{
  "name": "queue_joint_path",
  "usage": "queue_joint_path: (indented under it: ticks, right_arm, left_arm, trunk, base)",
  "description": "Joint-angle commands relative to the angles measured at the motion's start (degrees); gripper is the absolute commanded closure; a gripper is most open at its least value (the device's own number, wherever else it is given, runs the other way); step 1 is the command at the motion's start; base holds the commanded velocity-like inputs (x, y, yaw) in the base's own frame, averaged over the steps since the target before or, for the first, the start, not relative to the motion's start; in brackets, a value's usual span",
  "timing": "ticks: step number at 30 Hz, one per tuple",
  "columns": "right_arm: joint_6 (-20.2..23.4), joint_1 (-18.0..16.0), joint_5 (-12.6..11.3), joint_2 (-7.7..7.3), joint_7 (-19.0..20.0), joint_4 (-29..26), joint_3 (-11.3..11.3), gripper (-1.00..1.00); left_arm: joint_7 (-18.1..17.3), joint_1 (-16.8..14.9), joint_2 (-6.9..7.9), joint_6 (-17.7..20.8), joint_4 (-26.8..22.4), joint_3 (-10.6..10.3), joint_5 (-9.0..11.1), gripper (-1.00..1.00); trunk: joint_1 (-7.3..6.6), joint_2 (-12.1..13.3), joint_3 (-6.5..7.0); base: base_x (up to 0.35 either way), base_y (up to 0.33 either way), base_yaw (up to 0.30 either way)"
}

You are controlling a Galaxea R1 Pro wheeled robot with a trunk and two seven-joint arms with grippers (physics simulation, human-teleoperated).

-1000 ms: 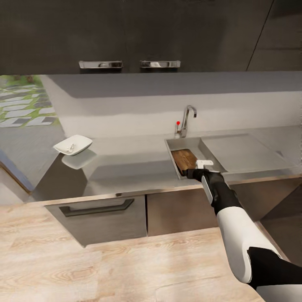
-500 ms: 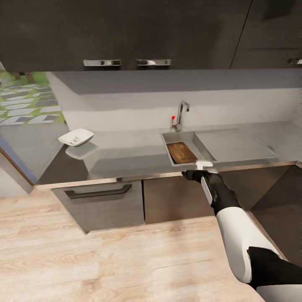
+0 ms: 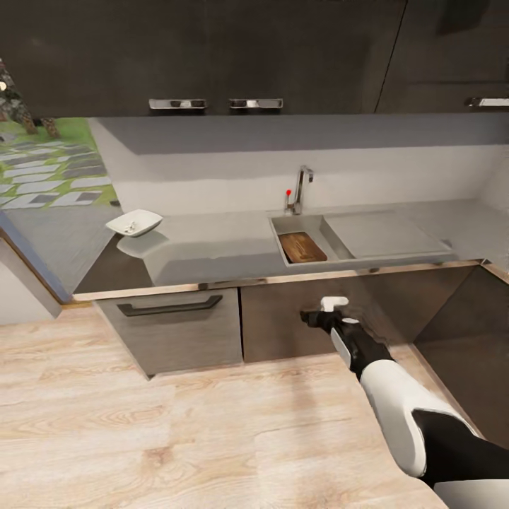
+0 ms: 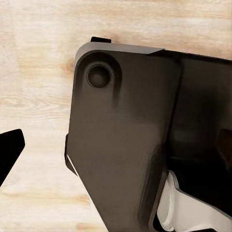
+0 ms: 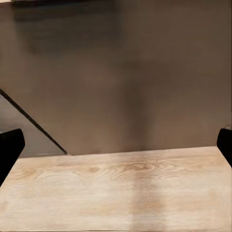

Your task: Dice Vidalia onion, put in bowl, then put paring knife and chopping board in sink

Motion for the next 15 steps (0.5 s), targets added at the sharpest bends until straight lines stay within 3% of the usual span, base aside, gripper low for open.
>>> queue_joint_path:
  ticks: [1, 3, 4, 5, 7, 13, 15]
  right_arm:
    - [-5.52, -0.04, 0.6, -0.05, 0.41, 5.75, -0.46, -1.0]
    - [-14.17, 0.08, 0.63, -0.12, 0.41, 13.68, -0.45, -1.0]
    - [-20.91, 0.71, 0.62, -0.12, 0.41, 17.99, -0.41, -1.0]
    - [-24.56, 2.0, 0.62, -0.1, 0.41, 19.57, -0.37, -1.0]
    - [-29.44, 7.92, 0.62, 0.11, 0.31, 21.36, -0.31, -1.0]
    - [-31.96, 19.75, 0.74, 0.49, 0.36, 22.28, -0.19, -1.0]
    - [-34.78, 24.76, 3.84, 0.39, 0.45, 22.31, -0.18, -1.0]
  left_arm:
    - [0.03, -0.1, -0.04, -0.4, 0.25, -0.48, 0.36, -1.0]
    - [0.03, -0.1, -0.04, -0.4, 0.25, -0.48, 0.36, -1.0]
    - [0.03, -0.1, -0.04, -0.4, 0.25, -0.48, 0.36, -1.0]
    - [0.03, -0.1, -0.04, -0.4, 0.25, -0.48, 0.36, -1.0]
    - [0.03, -0.1, -0.04, -0.4, 0.21, -0.48, 0.36, -1.0]
    - [0.03, -0.1, -0.1, -0.41, 0.17, -0.48, 0.36, -1.0]
    - [0.03, -0.1, -0.12, -0.41, 0.16, -0.48, 0.36, -1.0]
  trunk:
    - [0.03, -0.12, -0.09]
    - [0.03, -0.12, -0.09]
    - [0.03, -0.12, -0.09]
    - [0.03, -0.12, -0.09]
    - [0.03, -0.12, -0.09]
    - [0.03, -0.12, -0.09]
    - [0.03, -0.12, -0.09]
  base:
    - [-0.011, 0.0, 0.0]
    - [-0.006, 0.0, 0.0]
    - [-0.002, 0.0, 0.0]
    - [-0.002, 0.0, 0.0]
    - [0.0, 0.0, 0.0]
    - [0.0, 0.0, 0.0]
    - [0.0, 0.0, 0.0]
